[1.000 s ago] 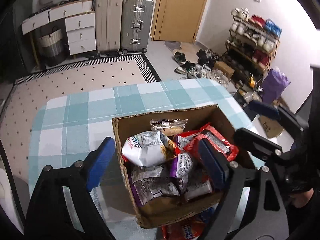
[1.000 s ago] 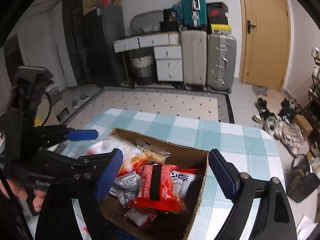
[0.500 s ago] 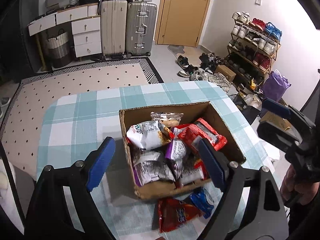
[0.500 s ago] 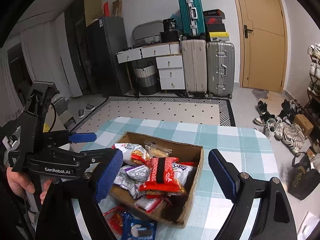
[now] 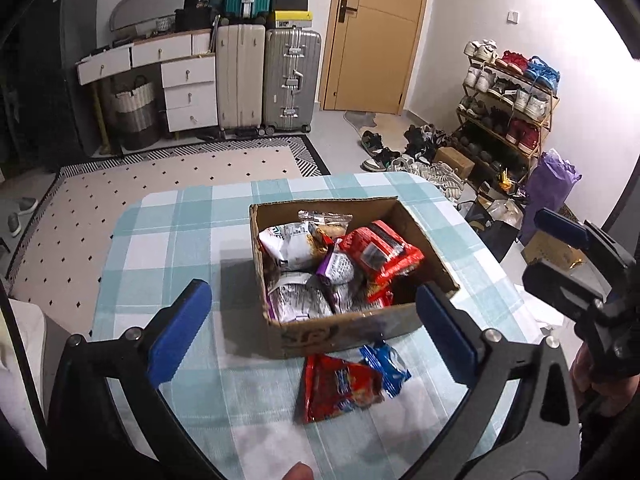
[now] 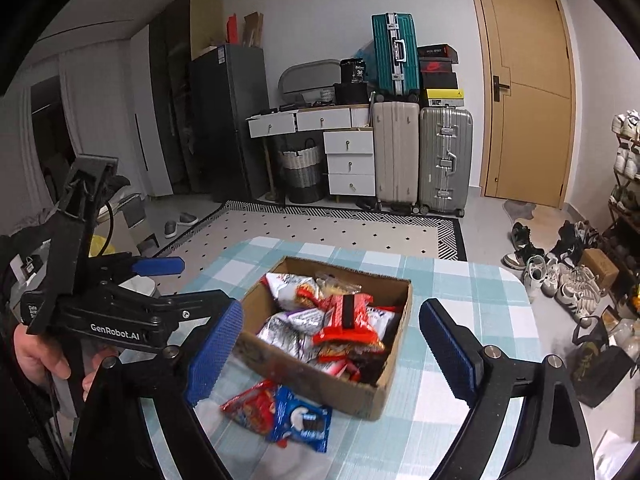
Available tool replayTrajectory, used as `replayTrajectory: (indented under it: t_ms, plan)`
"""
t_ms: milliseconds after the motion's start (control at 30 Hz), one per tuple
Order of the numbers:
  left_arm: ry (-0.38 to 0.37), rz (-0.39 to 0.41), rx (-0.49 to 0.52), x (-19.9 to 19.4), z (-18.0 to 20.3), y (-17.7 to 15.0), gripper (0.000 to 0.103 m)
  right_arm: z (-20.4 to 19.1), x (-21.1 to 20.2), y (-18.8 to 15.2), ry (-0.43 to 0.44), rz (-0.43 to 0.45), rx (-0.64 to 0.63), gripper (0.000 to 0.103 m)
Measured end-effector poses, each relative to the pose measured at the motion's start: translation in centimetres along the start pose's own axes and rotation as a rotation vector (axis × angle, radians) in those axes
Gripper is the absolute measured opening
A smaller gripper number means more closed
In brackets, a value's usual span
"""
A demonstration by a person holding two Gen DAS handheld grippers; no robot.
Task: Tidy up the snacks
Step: 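Withdraw both tools from the box toward the red bag and Oreo packet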
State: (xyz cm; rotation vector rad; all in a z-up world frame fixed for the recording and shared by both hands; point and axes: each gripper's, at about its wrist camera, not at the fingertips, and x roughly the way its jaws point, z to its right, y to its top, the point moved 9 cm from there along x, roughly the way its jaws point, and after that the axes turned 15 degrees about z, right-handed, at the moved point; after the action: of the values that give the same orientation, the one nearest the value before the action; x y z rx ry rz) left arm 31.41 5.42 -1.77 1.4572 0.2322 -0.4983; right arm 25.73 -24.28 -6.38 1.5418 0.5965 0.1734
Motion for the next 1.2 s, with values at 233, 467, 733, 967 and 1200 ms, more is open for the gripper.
replayTrajectory:
  t_ms: [233,467,733,967,1200]
  plan:
    - [0.032,0.037,0.023,-3.6,1.0,-1.1,0.102,-1.3,-2.8,-0.8,0.015,0.025,0.01,0.095]
    - [0.064,0.065,0.038,-6.6,1.4,-3.2,0.102,-2.7,-4.4,-2.2,0.026,0.025,-0.013,0.096]
    - [0.073,0.051,0.024,-7.8,1.5,-6.6,0.102,-3.4,-5.2,-5.2,0.037,-0.001,0.023,0.097]
    - [0.073,0.019,-0.015,-7.3,1.1,-10.4,0.102,-3.8,-4.5,-8.6,0.038,-0.045,0.05,0.097]
    - [0.073,-0.006,-0.03,-5.9,0.5,-13.3,0.102,-3.5,-2.4,-12.2,0.044,-0.108,0.093,0.097]
